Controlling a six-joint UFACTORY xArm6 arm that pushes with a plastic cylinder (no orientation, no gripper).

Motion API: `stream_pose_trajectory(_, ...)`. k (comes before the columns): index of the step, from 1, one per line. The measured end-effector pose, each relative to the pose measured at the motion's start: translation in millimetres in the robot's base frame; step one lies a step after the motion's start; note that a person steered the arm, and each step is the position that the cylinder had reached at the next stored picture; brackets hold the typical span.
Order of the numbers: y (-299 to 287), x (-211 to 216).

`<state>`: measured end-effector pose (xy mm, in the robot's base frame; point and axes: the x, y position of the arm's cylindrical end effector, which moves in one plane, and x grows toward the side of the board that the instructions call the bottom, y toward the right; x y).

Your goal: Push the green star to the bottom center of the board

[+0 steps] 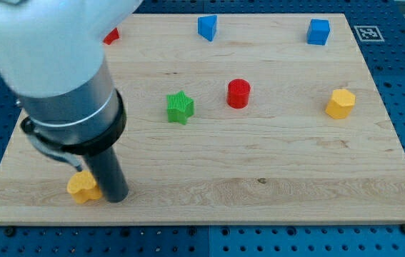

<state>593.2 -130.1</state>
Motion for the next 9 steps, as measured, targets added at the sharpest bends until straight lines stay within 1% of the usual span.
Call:
stream_pose_trajectory(1,-25.2,-0.1)
stream_pose_trajectory(2,-27.4,-0.4)
stream_pose_trajectory(3,-12.5,-24.5)
stream_pose_trajectory(4,-12.5,-33.6)
stream_pose_trajectory(6,-12.5,-34.5)
stream_pose_trajectory(7,-12.5,-44.7)
stream_pose_trajectory(8,-8.8,-63.5)
stream_pose_trajectory(9,-3.7,-108.8)
